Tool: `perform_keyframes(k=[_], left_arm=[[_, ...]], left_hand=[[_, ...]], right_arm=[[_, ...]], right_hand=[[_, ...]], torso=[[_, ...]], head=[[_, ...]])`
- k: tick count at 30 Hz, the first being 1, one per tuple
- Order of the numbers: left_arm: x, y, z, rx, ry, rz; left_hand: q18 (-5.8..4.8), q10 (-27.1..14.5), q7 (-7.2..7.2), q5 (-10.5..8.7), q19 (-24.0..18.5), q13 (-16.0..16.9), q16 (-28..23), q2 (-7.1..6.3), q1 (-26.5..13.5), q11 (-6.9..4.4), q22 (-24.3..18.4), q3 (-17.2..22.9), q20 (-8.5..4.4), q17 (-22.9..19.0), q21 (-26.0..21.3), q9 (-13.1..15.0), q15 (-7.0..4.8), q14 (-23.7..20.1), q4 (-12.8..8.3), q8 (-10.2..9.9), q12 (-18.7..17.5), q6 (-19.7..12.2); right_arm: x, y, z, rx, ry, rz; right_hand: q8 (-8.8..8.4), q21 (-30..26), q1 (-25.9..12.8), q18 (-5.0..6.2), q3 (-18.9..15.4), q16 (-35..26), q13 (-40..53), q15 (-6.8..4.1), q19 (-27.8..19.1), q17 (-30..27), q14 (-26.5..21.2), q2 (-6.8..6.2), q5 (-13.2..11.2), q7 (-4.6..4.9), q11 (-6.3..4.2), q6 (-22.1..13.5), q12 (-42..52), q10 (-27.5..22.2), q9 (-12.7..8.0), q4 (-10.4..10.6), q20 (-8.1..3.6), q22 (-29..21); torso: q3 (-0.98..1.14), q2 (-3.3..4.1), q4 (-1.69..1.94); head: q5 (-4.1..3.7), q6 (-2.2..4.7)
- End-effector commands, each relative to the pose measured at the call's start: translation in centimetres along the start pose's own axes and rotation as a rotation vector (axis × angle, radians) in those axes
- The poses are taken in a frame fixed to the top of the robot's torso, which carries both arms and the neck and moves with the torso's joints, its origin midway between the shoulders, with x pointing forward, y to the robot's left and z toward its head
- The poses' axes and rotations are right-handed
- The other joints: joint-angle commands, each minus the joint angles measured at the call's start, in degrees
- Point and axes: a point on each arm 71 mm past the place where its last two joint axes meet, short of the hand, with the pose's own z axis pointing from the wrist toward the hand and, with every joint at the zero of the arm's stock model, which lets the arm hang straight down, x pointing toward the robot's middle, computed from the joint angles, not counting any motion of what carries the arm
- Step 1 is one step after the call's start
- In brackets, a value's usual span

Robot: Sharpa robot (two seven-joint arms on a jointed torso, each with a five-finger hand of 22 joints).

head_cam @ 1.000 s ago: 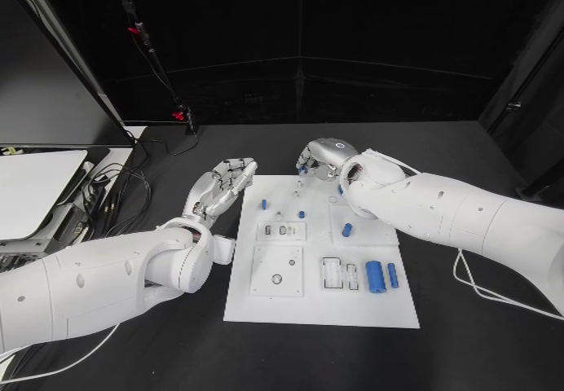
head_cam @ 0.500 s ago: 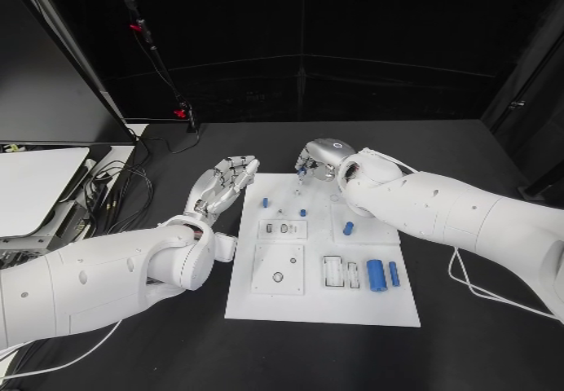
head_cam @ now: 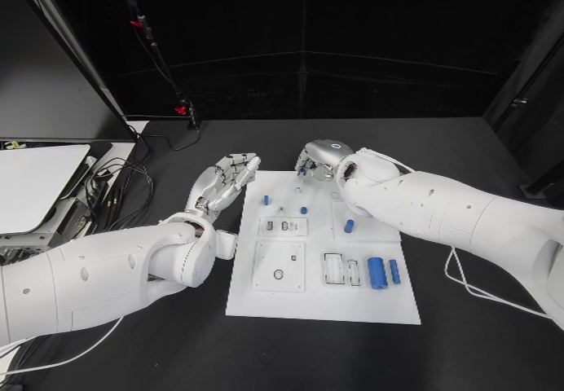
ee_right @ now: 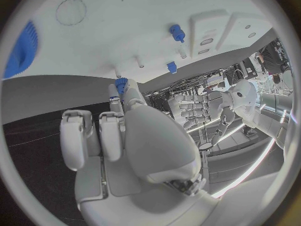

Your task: Assemble the parts on the task board

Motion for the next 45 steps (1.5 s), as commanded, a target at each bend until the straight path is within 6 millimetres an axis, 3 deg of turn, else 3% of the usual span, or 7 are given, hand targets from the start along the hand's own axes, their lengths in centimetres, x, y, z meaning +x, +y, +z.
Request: perform_keyframes(k=[1, 25, 38, 42, 45], left_arm=[[0.01, -1.99, -0.24, 0.267, 0.008, -0.001], [-0.01, -1.94, -0.20, 0.263, 0.009, -0.002], [0.01, -1.89, -0.11, 0.262, 0.010, -0.002], [0.01, -1.88, -0.12, 0.260, 0.010, -0.003], [-0.03, -1.87, -0.12, 0.259, 0.010, -0.003]], left_hand=[[0.57, 0.21, 9.12, 0.20, -0.06, 0.00, 0.04, 0.51, 0.00, 0.07, -0.04, -0.37, -0.10, 0.09, 0.30, -0.04, 0.13, 0.31, 0.05, -0.37, -0.27, 0.38], [0.56, 0.19, 9.11, 0.31, -0.05, 0.00, 0.05, 0.65, 0.07, 0.07, -0.02, -0.37, -0.09, 0.09, 0.33, -0.05, 0.13, 0.32, 0.05, -0.40, -0.28, 0.37], [0.55, 0.19, 9.11, 0.42, -0.05, 0.00, 0.06, 0.78, 0.15, 0.08, -0.01, -0.41, -0.09, 0.09, 0.35, -0.05, 0.14, 0.33, 0.04, -0.43, -0.29, 0.38], [0.55, 0.19, 9.11, 0.42, -0.05, 0.00, 0.06, 0.78, 0.15, 0.08, -0.01, -0.41, -0.09, 0.09, 0.35, -0.05, 0.14, 0.33, 0.04, -0.43, -0.29, 0.38], [0.54, 0.20, 9.11, 0.47, -0.07, 0.00, 0.06, 0.86, 0.20, 0.08, -0.02, -0.41, -0.09, 0.09, 0.35, -0.05, 0.14, 0.33, 0.04, -0.44, -0.28, 0.38]], right_arm=[[0.08, 0.13, 0.12, -0.003, 0.022, -0.001], [0.38, -0.06, 0.16, 0.026, 0.031, -0.014], [0.88, 0.10, 0.20, 0.029, 0.056, -0.012], [1.00, -0.03, 0.16, 0.040, 0.068, -0.013], [1.01, -0.13, 0.12, 0.042, 0.069, -0.012]], right_hand=[[-0.37, 0.10, 0.30, -0.93, 0.24, -0.03, 0.06, 0.20, 3.89, 1.35, 3.80, -0.13, 0.28, 0.27, 0.45, -0.33, -0.24, -0.17, -0.07, 0.09, 0.24, 11.75], [-0.55, 0.06, 0.15, -0.91, 0.40, -0.06, 0.05, 0.28, 3.84, 1.17, 3.77, -0.16, 0.29, 0.31, 0.53, -0.34, -0.37, -0.42, -0.05, 0.38, 0.31, 11.66], [-1.69, -0.17, -0.48, -0.78, 0.71, -0.13, 0.03, 0.45, 3.52, 0.82, 3.69, -0.96, 0.26, -0.04, 0.75, -1.24, -0.49, -1.95, -0.10, 1.45, 0.50, 11.18], [-3.09, -0.28, -1.42, -0.74, 0.41, -0.20, 0.01, 0.99, 3.38, 0.48, 3.61, -1.92, 0.20, -0.01, 1.49, -3.47, -0.55, -4.54, -0.27, 2.27, 0.85, 10.96], [-3.57, -0.78, -3.01, -0.48, -0.26, -0.44, 0.11, 1.64, 2.70, -0.69, 3.33, -3.24, 0.18, -1.30, 2.25, -7.68, -0.42, -7.40, -0.33, 2.90, 1.42, 9.88]], torso=[[-0.02, -0.02, -0.10], [0.00, -0.04, -0.08], [0.00, -0.05, -0.05], [0.01, -0.04, -0.06], [-0.03, -0.04, -0.03]], head=[[0.06, -0.10], [-0.11, -0.28], [-0.13, -0.44], [-0.10, -0.48], [-0.12, -0.51]])
